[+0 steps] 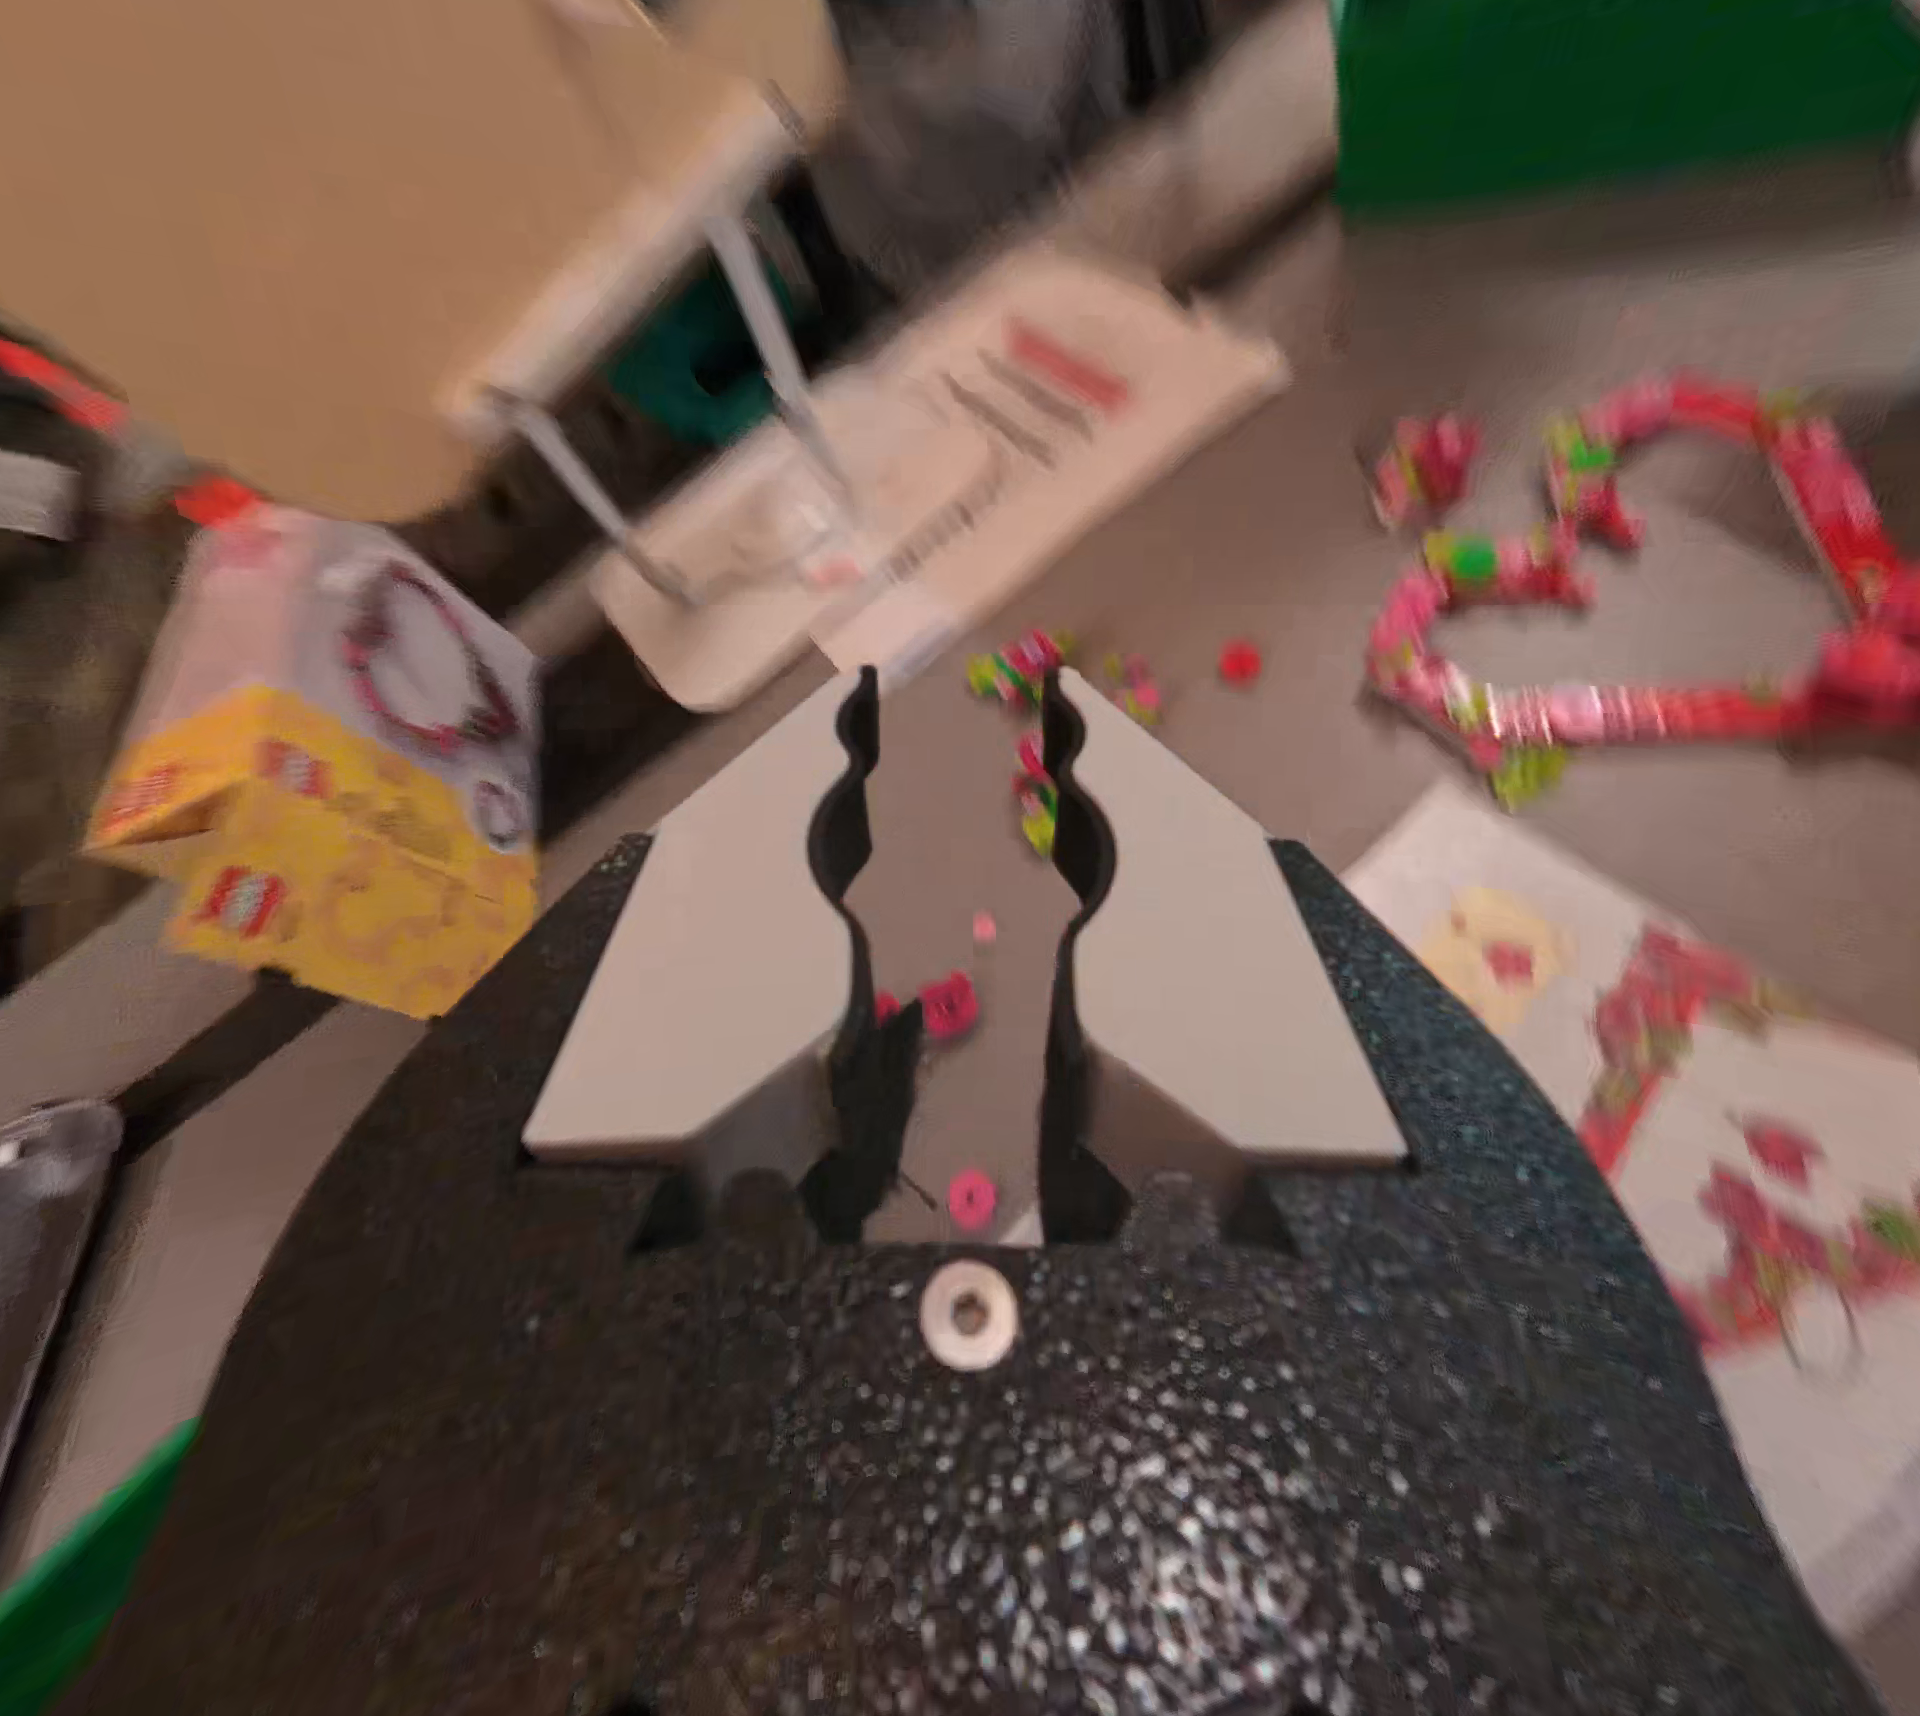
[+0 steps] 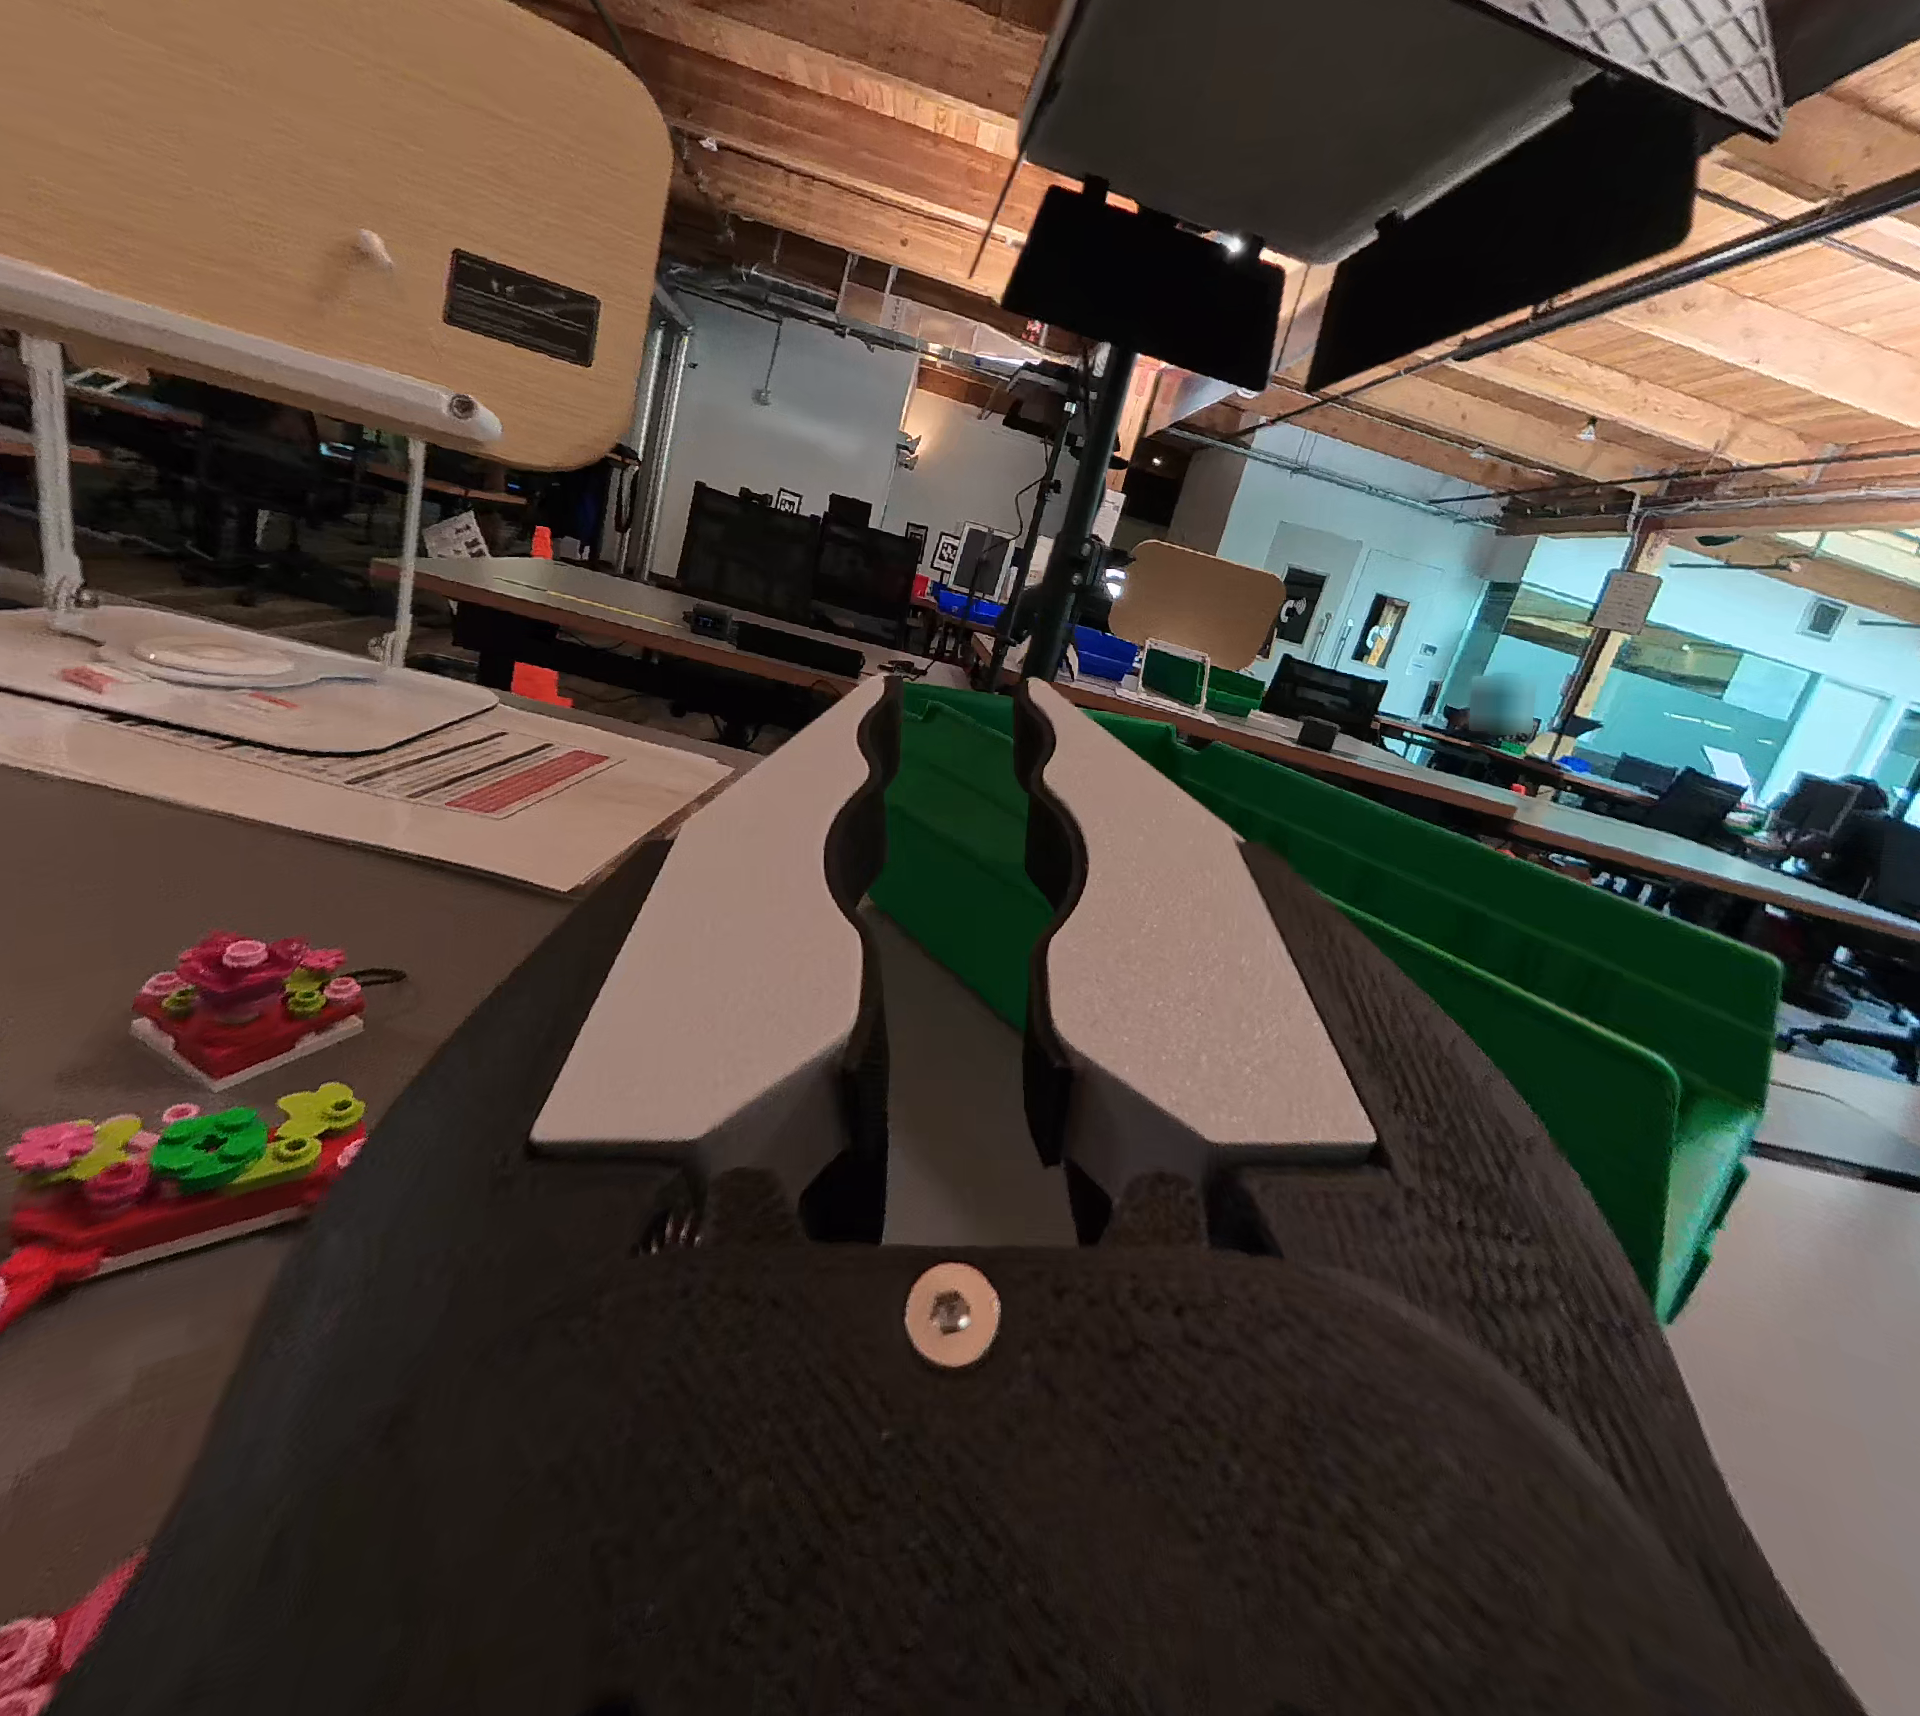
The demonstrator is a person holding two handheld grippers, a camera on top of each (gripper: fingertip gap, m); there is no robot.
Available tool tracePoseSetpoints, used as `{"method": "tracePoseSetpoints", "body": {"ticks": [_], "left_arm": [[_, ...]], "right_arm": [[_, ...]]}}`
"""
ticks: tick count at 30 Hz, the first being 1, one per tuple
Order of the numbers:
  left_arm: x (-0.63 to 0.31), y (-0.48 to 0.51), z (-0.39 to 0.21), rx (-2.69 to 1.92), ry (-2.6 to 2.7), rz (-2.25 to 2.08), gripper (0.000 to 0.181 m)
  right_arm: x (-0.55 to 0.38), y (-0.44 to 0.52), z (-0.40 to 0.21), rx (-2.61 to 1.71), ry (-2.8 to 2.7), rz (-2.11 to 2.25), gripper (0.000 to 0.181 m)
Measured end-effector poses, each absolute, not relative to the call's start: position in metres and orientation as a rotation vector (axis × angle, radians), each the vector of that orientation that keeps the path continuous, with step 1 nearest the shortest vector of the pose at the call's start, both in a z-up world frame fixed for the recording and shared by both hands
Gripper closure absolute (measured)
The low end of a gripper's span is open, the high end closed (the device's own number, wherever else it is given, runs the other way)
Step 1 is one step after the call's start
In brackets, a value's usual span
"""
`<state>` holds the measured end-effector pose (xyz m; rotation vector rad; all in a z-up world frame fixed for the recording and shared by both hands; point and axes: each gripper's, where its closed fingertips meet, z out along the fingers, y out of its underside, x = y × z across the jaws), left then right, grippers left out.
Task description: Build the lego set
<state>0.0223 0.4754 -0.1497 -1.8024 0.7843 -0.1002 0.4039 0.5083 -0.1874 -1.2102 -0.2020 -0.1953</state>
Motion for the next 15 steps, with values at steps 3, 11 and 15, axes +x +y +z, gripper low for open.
{"method": "tracePoseSetpoints", "body": {"ticks": [3, 11, 15], "left_arm": [[-0.01, 0.444, -0.109, -1.477, 0.475, -0.04, 0.151], [-0.035, 0.362, -0.133, -1.029, 0.354, 0.125, 0.162], [-0.034, 0.336, -0.147, -0.999, 0.393, 0.126, 0.166]], "right_arm": [[0.397, 0.506, -0.188, -1.208, -0.25, -0.23, 0.162], [0.406, 0.49, -0.188, -1.213, -0.271, -0.408, 0.162], [0.419, 0.471, -0.186, -1.221, -0.248, -0.541, 0.162]]}}
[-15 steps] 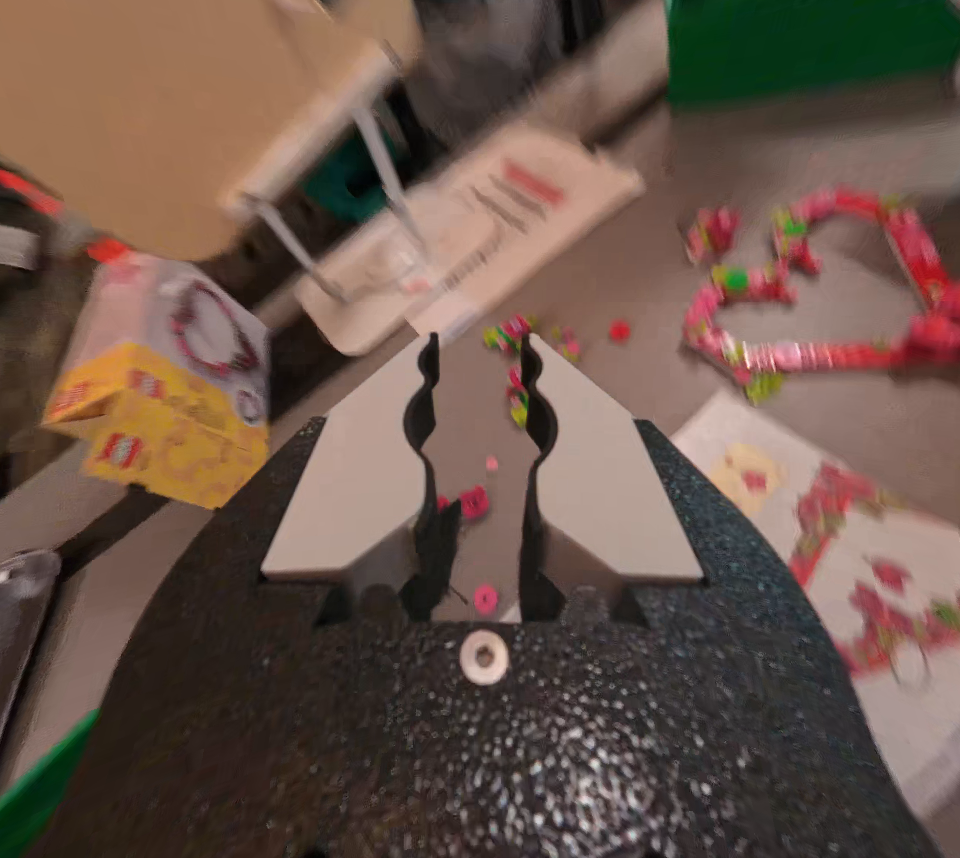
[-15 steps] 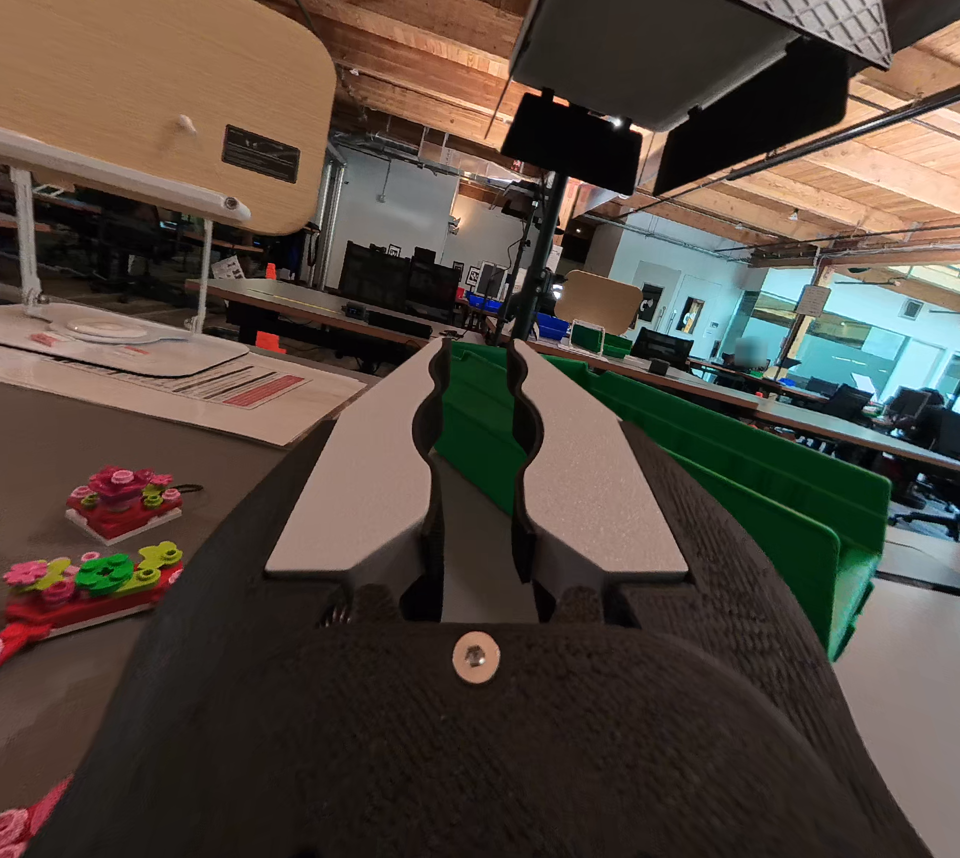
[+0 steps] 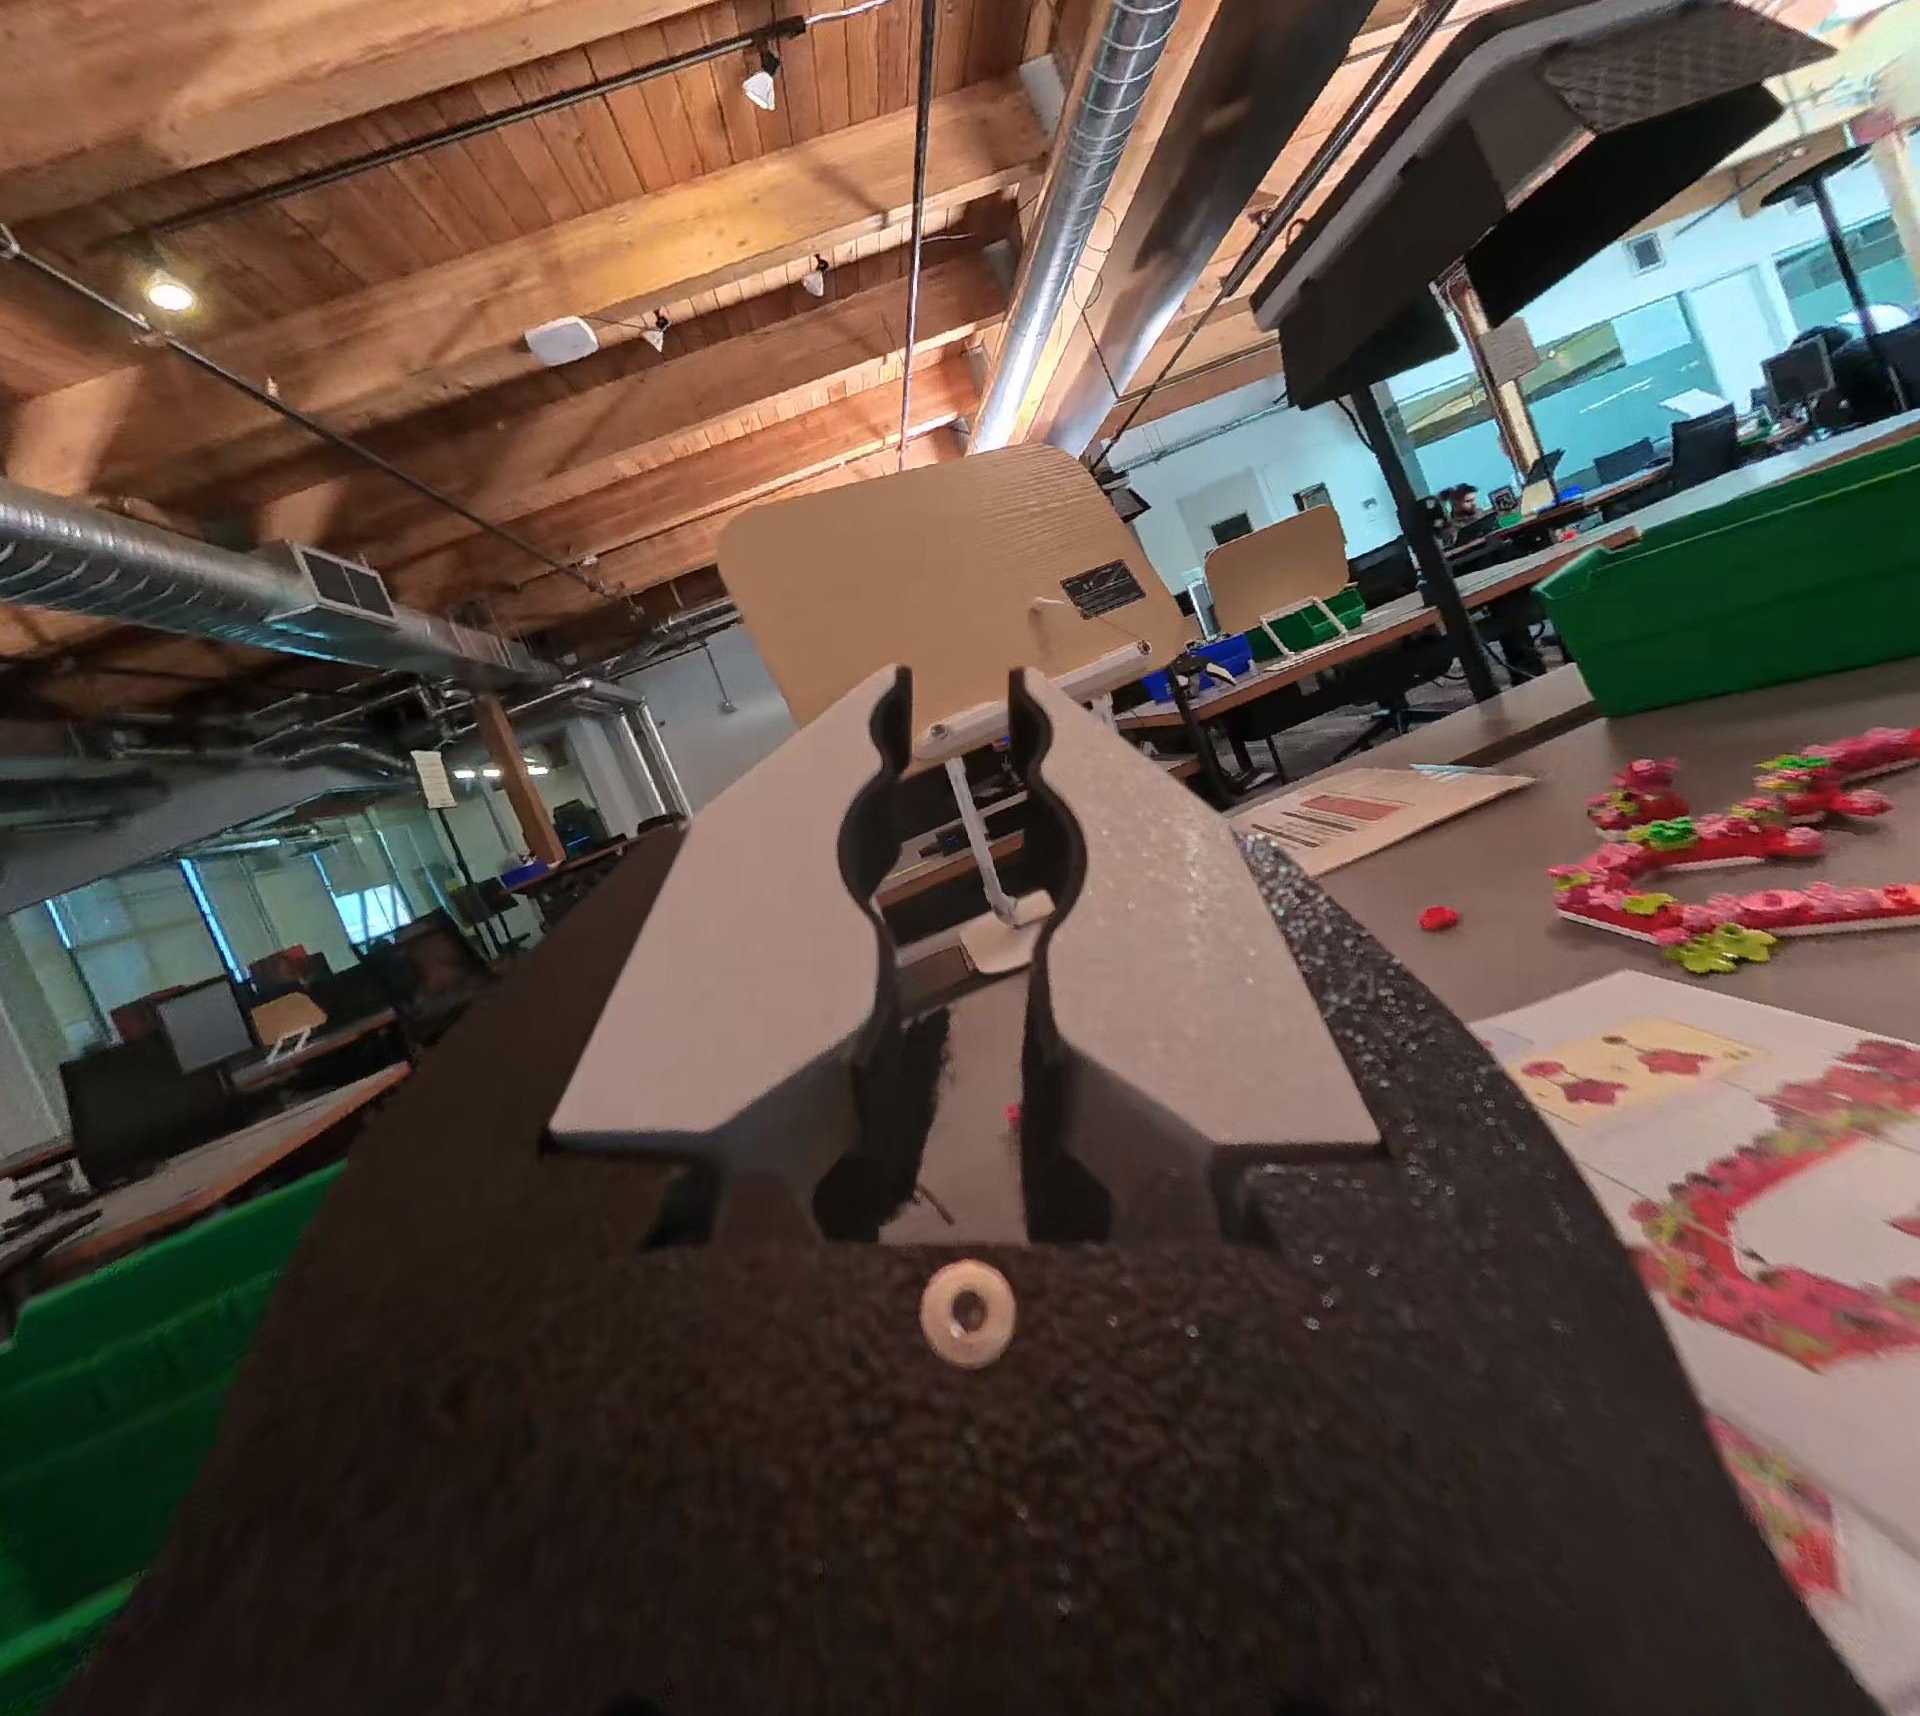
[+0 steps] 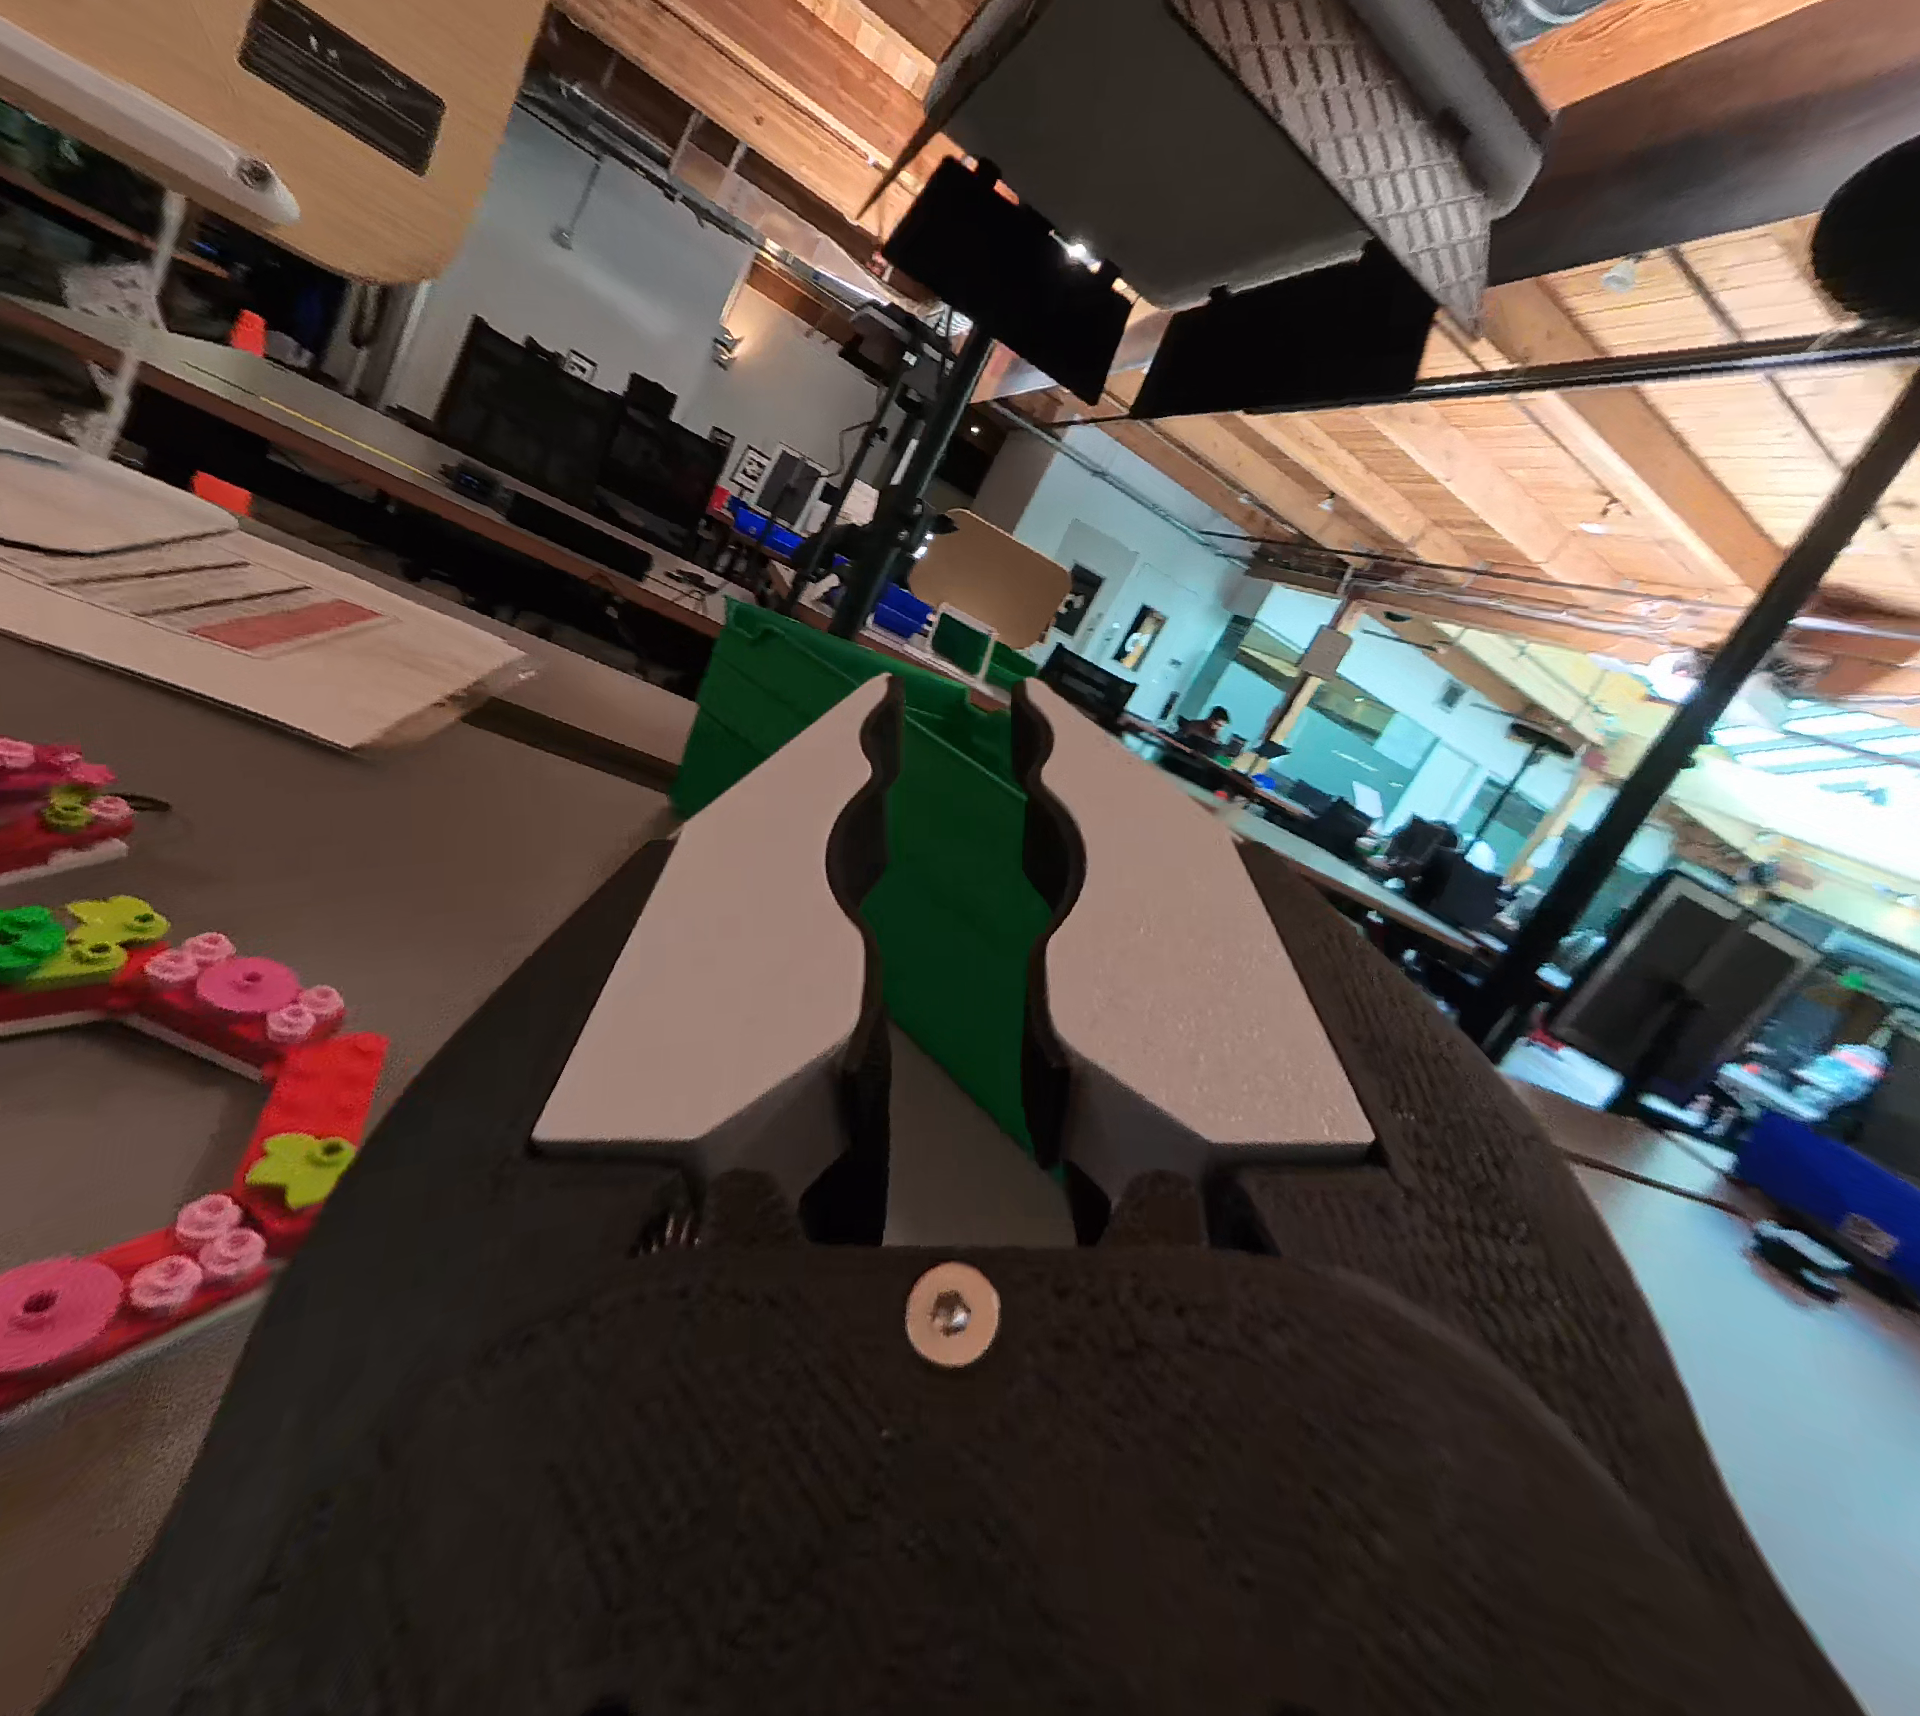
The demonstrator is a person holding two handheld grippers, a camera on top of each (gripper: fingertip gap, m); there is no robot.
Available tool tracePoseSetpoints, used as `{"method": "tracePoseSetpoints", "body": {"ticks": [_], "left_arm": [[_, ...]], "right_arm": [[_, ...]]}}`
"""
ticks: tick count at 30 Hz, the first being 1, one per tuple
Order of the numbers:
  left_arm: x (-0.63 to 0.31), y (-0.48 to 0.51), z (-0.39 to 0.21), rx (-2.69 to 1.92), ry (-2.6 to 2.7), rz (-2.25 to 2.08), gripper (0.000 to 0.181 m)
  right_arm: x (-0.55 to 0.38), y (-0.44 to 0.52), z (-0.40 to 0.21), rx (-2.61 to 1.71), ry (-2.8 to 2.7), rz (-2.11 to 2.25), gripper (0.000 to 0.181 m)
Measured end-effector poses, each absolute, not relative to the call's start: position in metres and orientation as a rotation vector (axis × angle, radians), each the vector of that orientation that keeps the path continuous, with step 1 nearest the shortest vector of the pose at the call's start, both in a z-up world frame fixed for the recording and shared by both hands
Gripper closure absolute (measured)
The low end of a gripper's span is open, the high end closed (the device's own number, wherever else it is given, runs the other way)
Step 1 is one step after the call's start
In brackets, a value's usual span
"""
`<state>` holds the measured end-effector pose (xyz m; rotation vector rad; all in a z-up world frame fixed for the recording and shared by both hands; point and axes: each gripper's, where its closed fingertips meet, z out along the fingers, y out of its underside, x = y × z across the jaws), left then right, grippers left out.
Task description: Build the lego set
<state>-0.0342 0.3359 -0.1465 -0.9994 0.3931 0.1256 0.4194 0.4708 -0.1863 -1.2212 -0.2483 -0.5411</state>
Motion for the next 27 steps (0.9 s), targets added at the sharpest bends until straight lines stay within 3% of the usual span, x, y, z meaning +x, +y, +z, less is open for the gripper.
{"method": "tracePoseSetpoints", "body": {"ticks": [6, 7, 8, 11, 15, 18, 22, 27], "left_arm": [[-0.077, 0.315, -0.132, -0.983, 0.204, -0.009, 0.169], [-0.078, 0.313, -0.13, -0.976, 0.195, -0.054, 0.169], [-0.079, 0.314, -0.129, -0.979, 0.187, -0.083, 0.17], [-0.08, 0.315, -0.127, -1.007, 0.186, -0.13, 0.171], [-0.085, 0.321, -0.132, -1.052, 0.146, -0.172, 0.17], [-0.094, 0.323, -0.133, -1.063, 0.094, -0.191, 0.17], [-0.109, 0.322, -0.134, -1.052, 0.014, -0.206, 0.175], [-0.116, 0.32, -0.136, -1.051, -0.013, -0.235, 0.173]], "right_arm": [[0.359, 0.425, -0.137, -1.066, -0.438, -0.729, 0.163], [0.326, 0.423, -0.133, -1.06, -0.524, -0.659, 0.174], [0.282, 0.425, -0.142, -1.107, -0.677, -0.511, 0.181], [0.16, 0.419, -0.191, -1.323, -1.105, 0.007, 0.175], [0.066, 0.42, -0.224, -1.357, -1.435, 0.135, 0.172], [0.022, 0.433, -0.26, -1.502, -1.634, 0.253, 0.169], [-0.009, 0.464, -0.291, -1.767, -1.657, 0.41, 0.134], [-0.028, 0.488, -0.316, -1.953, -1.634, 0.494, 0.144]]}}
